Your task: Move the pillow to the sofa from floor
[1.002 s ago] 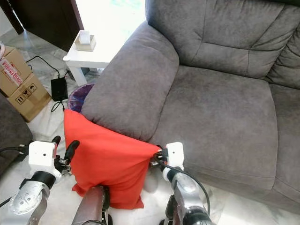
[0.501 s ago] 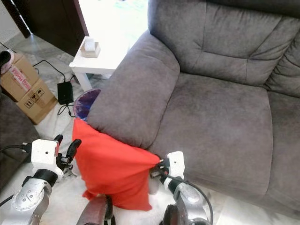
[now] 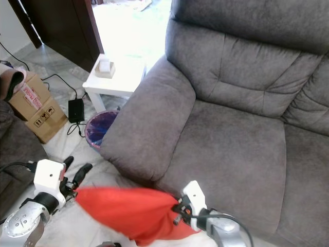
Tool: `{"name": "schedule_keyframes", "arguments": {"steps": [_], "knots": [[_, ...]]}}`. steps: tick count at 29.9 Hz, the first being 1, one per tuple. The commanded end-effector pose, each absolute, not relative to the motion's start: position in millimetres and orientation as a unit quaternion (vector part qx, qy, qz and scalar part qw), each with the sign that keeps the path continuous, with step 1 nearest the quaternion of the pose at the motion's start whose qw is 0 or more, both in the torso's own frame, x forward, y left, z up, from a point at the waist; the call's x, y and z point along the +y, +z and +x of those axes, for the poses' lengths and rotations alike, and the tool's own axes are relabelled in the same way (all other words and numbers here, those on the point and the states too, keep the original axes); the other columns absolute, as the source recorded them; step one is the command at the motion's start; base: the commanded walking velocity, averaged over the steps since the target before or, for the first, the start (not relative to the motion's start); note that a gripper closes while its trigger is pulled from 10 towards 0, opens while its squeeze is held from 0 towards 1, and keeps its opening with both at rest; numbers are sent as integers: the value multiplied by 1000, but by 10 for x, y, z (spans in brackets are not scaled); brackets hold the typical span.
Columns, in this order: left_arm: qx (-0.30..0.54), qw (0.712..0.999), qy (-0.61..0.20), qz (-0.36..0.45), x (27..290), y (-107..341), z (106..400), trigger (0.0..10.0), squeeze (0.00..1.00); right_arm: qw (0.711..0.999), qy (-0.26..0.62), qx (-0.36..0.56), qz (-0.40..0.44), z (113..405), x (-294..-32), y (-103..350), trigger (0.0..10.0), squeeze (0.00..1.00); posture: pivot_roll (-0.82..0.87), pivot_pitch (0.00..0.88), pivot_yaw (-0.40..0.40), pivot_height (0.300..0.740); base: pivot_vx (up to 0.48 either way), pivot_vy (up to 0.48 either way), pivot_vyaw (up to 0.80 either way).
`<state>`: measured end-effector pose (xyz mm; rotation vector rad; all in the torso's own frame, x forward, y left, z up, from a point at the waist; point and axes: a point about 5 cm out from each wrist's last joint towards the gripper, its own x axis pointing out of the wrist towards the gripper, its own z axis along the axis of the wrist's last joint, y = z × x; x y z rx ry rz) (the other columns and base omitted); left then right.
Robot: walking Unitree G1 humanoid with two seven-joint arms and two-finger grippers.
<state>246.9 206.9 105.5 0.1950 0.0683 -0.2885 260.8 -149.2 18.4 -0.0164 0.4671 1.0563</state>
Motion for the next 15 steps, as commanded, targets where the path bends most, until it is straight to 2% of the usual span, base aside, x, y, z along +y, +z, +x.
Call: {"name": "schedule_keyframes", "arguments": {"steps": [1, 3, 4, 5, 6, 10, 11, 15], "knots": [[72, 977, -176, 96, 2071, 928, 2413, 10000, 0, 810, 549, 205, -10, 2598, -1414, 287, 10000, 0, 175, 124, -27, 740, 0, 0, 0], [85, 972, -198, 97, 2064, 903, 2410, 10000, 0, 788, 573, 223, -15, 2565, -1407, 290, 10000, 0, 173, 120, -24, 740, 0, 0, 0], [94, 965, -218, 109, 2054, 877, 2417, 10000, 0, 762, 599, 242, -45, 2526, -1408, 281, 10000, 0, 170, 115, -22, 740, 0, 0, 0], [98, 962, -228, 113, 2053, 860, 2423, 10000, 800, 751, 609, 247, -58, 2519, -1399, 286, 10000, 0, 167, 105, -17, 740, 0, 0, 0], [103, 959, -238, 113, 2049, 841, 2425, 10000, 1000, 746, 615, 246, -68, 2525, -1389, 299, 10000, 0, 167, 105, -17, 740, 0, 0, 0], [128, 937, -297, 133, 2008, 771, 2388, 10000, 1000, 732, 631, 241, -93, 2572, -1356, 358, 10000, 0, 161, 95, -8, 740, 0, 0, 0], [143, 915, -347, 151, 1944, 744, 2322, 10000, 1000, 736, 623, 242, -103, 2615, -1355, 365, 10000, 0, 165, 94, -6, 740, 0, 0, 0], [175, 871, -418, 190, 1878, 671, 2212, 10000, 1000, 730, 631, 242, -100, 2643, -1333, 410, 10000, 0, 168, 93, -4, 740, 0, 0, 0]]}}
